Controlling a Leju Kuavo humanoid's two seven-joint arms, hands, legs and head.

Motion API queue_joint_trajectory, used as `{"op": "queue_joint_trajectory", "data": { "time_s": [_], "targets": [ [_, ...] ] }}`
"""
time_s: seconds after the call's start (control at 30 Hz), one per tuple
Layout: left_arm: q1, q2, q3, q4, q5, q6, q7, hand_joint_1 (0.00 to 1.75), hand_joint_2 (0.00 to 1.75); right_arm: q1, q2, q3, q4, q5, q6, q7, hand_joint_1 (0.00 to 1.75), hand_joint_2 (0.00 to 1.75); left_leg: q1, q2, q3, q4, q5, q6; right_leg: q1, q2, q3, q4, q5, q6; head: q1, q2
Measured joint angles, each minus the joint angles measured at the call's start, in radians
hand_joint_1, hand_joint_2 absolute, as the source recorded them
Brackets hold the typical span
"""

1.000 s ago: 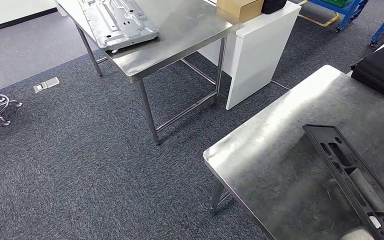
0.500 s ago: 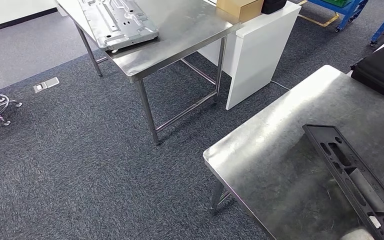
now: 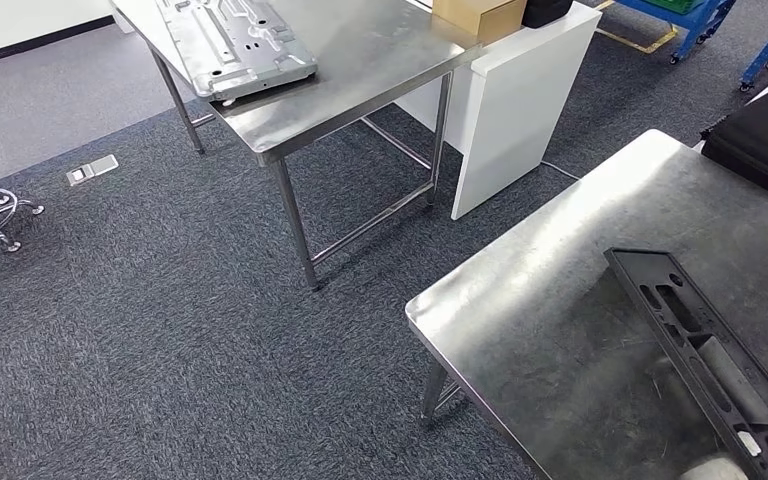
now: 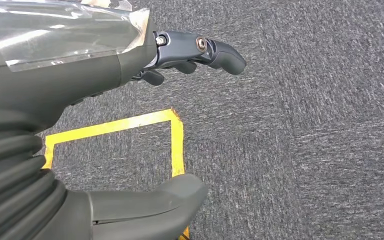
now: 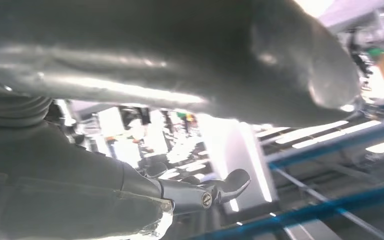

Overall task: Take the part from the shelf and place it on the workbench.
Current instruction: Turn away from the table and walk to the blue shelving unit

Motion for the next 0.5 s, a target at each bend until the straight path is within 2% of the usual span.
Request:
{"op": "queue_joint_trajectory", "data": {
  "time_s": [0.07, 0.1, 0.13, 0.2, 0.23, 0.27, 0.33, 0.5],
  "targets": [
    [0.0, 0.0, 0.0, 0.0, 0.0, 0.001, -0.006, 0.0, 1.75, 0.027, 0.057, 0.0, -0.014, -0.008, -0.033, 0.074, 0.0, 0.0, 0.0, 0.0, 0.001, 0.0, 0.0, 0.0, 0.0, 0.0, 0.0, 0.0, 0.0, 0.0, 0.0, 0.0],
    [0.0, 0.0, 0.0, 0.0, -0.001, 0.0, -0.013, 0.0, 1.75, 0.07, 0.091, 0.0, -0.013, -0.03, -0.08, 0.145, 0.0, 0.0, 0.0, -0.002, 0.002, 0.0, 0.0, 0.0, 0.001, -0.001, 0.0, 0.0, -0.001, 0.0, 0.0, 0.0],
    [0.0, 0.0, 0.0, 0.0, -0.003, -0.003, -0.021, 0.0, 1.75, 0.136, 0.127, 0.0, -0.006, -0.079, -0.159, 0.242, 0.0, 0.0, 0.0, -0.005, 0.003, 0.0, 0.0, 0.0, 0.001, -0.004, 0.002, 0.0, -0.002, 0.0, 0.0, 0.0],
    [0.001, 0.0, 0.0, 0.0, -0.006, -0.01, -0.034, 0.0, 1.75, 0.284, 0.198, 0.0, 0.02, -0.263, -0.35, 0.447, 0.0, 0.0, 0.001, -0.011, 0.002, 0.0, -0.001, -0.001, 0.003, -0.008, 0.005, -0.001, -0.005, -0.001, 0.0, 0.0],
    [0.001, 0.0, 0.0, 0.0, -0.007, -0.012, -0.037, 0.0, 1.75, 0.339, 0.228, -0.001, 0.034, -0.363, -0.42, 0.513, 0.0, 0.0, 0.001, -0.012, 0.003, 0.0, -0.002, -0.002, 0.003, -0.009, 0.005, -0.001, -0.005, -0.001, 0.0, 0.0],
    [0.001, 0.0, 0.0, 0.0, -0.008, -0.013, -0.039, 0.0, 1.75, 0.382, 0.253, -0.001, 0.046, -0.438, -0.458, 0.547, 0.0, 0.0, 0.001, -0.011, 0.003, 0.0, -0.003, -0.002, 0.003, -0.009, 0.006, -0.001, -0.005, -0.001, 0.0, 0.0],
    [0.001, 0.0, 0.0, 0.0, -0.012, -0.016, -0.043, 0.0, 1.75, 0.441, 0.292, -0.001, 0.06, -0.476, -0.465, 0.564, 0.0, 0.0, 0.001, -0.008, 0.004, -0.001, -0.004, -0.003, 0.003, -0.006, 0.005, -0.001, -0.006, -0.002, 0.0, 0.0],
    [0.0, 0.0, -0.003, 0.0, -0.049, -0.032, -0.041, 0.0, 1.75, 0.471, 0.372, -0.002, 0.063, -0.349, -0.428, 0.566, 0.0, 0.0, 0.002, -0.002, 0.006, -0.001, -0.006, -0.003, 0.003, -0.001, 0.005, -0.001, -0.006, -0.003, 0.0, 0.0]
  ]
}}
